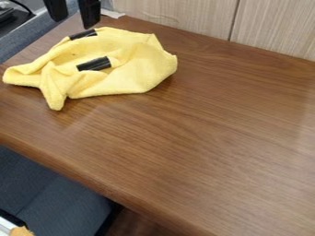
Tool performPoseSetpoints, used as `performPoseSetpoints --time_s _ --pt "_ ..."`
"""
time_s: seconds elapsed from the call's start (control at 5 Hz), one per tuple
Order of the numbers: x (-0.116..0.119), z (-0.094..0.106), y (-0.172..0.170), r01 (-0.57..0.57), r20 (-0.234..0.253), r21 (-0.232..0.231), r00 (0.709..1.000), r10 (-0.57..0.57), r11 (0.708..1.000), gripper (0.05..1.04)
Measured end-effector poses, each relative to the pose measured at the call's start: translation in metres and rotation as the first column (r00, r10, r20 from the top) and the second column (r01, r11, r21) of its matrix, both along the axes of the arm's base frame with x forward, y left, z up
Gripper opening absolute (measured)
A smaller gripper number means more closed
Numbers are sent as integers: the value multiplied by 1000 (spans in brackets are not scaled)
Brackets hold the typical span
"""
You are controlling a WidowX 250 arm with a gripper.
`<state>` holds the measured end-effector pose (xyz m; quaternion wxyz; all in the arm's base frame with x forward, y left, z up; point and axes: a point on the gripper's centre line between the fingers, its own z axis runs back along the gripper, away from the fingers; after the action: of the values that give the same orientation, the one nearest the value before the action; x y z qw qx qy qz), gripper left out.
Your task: Unfold the cloth yellon on the top right in the table
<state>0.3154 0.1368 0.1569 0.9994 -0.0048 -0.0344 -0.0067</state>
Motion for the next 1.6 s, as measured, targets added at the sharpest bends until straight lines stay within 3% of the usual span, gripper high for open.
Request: performPoseSetpoints --time_s 0.2,0.4,0.6,1.0,1.6 --pt "1 -11 0 1 -29 -13 1000 -2 1000 1000" --pt "13 -29 9 11 -115 -42 993 -16 999 1000" --pt "24 -39 23 -11 -157 -39 988 4 999 1001" --pt "50 -50 38 -18 -171 -71 985 5 997 1000" --pt "67 -59 63 -13 -77 6 997 13 1000 1000"
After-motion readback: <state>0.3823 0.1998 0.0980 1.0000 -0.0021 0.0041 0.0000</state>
